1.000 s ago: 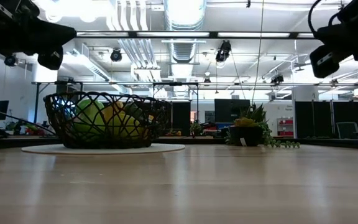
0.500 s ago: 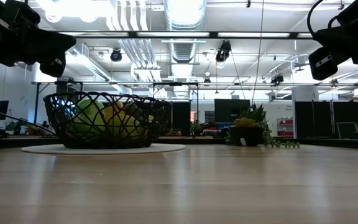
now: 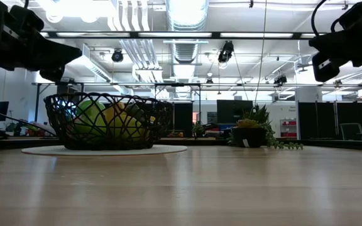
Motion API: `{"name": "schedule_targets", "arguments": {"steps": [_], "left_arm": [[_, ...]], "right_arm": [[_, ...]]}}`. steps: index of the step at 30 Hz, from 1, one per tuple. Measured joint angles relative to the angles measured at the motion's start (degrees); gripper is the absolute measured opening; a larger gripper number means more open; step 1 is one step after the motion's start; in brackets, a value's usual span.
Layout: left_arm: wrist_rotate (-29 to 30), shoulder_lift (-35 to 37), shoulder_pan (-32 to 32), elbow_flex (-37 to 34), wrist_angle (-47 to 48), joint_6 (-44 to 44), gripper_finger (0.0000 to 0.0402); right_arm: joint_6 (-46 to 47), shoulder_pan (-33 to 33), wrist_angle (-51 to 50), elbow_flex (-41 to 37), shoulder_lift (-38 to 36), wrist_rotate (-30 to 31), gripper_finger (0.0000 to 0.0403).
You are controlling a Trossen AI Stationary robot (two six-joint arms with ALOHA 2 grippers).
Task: Build produce basket
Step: Return to Home Position
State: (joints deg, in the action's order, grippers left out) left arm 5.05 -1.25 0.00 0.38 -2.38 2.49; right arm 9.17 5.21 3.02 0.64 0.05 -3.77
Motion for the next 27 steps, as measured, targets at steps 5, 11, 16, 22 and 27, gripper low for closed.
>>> {"name": "schedule_targets", "arguments": {"steps": [5,11,16,22,27], "left_arm": [[0.0,-1.1,0.0,0.0,0.0,0.1,0.0012],[0.1,-2.2,0.0,-0.1,0.0,0.1,0.0012],[0.1,-2.8,0.0,-0.1,-0.1,0.1,0.0012],[0.1,-2.8,0.0,-0.1,-0.1,0.1,0.0012],[0.1,-3.0,0.0,-0.1,-0.1,0.1,0.0012]], "right_arm": [[-4.9,0.0,-2.0,0.0,1.0,3.2,0.0009],[-4.9,0.0,-2.1,0.1,2.5,3.8,0.0009],[-4.7,0.0,-2.2,0.1,2.7,3.8,0.0009],[-4.7,0.0,-2.3,0.2,2.7,3.8,0.0009],[-4.7,0.0,-2.3,0.2,2.7,3.8,0.0009]]}}
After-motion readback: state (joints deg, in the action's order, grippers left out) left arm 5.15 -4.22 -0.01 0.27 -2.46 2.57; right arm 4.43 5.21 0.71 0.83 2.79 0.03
